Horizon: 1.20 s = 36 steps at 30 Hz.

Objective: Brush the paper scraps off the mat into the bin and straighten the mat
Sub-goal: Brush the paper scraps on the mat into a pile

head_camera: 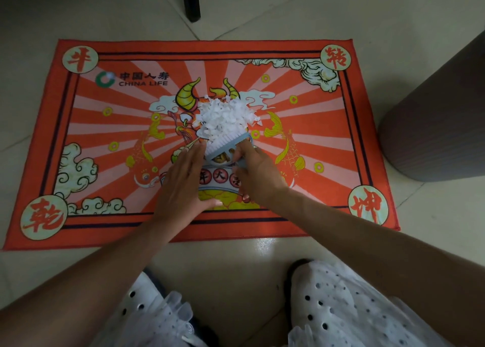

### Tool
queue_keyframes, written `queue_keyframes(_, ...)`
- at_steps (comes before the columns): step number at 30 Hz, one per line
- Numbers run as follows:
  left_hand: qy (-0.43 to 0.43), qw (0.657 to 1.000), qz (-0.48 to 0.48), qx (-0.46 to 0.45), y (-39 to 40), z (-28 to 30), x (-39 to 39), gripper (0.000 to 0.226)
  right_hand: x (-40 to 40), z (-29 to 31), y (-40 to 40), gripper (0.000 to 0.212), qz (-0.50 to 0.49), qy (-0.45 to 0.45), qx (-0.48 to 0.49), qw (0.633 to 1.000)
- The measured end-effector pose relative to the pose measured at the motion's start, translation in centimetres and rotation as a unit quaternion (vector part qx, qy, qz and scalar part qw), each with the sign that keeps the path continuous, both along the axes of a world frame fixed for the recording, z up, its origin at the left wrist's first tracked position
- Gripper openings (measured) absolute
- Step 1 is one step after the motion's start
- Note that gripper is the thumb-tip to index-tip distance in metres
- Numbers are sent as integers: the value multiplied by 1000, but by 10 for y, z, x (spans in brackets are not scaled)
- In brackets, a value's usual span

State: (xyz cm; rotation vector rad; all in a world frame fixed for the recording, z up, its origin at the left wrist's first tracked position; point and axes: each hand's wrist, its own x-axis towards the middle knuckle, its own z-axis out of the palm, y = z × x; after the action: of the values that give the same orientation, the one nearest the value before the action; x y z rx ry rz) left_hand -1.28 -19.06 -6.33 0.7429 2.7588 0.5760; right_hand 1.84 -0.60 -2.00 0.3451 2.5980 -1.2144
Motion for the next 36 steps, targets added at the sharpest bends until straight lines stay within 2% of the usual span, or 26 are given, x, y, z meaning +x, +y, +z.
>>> queue_keyframes(3,9,1000,-4,5,-2,-2,0,132,-15,13,11,13,29,15,33,999)
queue_keyframes(7,10,1000,4,3,-2,-2,1,131,-40,32,25,20,102,39,162,981)
queue_keyframes(11,11,1000,8,2,-1,-3,2,132,-60,45,31,18,119,27,204,971)
queue_keyframes(17,13,1000,1,-6,-2,-4,1,132,-76,71,40,16,129,3,191,973)
queue_keyframes(26,6,1000,-2,-3,-2,-4,0,134,-86,93,50,27,103,30,230,967)
queue_keyframes(36,23,1000,-7,-3,3,-6,0,129,-80,98,64,20,102,49,248,962)
